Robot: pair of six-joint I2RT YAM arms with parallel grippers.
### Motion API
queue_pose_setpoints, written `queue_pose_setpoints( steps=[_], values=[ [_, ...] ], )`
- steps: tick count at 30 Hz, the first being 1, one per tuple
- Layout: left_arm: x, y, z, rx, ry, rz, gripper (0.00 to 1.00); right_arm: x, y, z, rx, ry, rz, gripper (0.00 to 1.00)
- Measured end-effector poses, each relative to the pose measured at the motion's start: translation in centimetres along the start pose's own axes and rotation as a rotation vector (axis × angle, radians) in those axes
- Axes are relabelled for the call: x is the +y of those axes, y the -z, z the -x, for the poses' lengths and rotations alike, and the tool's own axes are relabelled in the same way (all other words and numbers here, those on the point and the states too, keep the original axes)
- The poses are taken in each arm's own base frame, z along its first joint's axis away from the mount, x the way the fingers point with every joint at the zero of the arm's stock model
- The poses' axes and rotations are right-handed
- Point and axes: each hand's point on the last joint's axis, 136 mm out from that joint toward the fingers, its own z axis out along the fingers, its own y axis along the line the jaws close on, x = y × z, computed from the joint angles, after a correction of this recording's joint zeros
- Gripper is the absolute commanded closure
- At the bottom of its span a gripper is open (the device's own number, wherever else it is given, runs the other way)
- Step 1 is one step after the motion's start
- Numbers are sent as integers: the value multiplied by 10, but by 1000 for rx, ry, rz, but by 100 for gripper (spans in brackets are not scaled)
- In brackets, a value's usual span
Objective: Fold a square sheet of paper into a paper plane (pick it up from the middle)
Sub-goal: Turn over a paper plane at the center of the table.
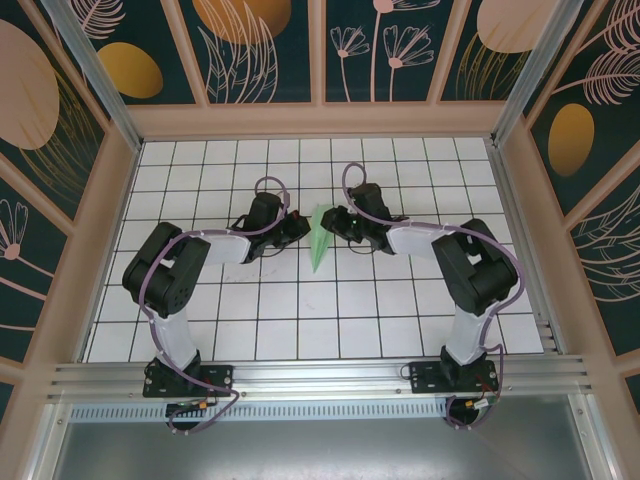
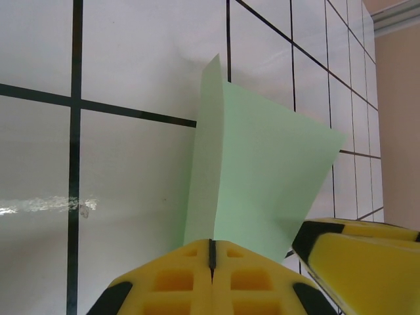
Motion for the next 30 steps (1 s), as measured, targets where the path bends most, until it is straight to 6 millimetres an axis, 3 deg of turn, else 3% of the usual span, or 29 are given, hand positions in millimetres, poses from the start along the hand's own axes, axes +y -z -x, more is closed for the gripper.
queue_pose_setpoints(
  steps=[16,30],
  values=[
    [22,-1,-3,-8,34,56,100,-20,-15,-23,69,1,-131,47],
    [23,-2,-4,-3,35,56,100,-17,-18,-46,130,2,-146,43]
  ],
)
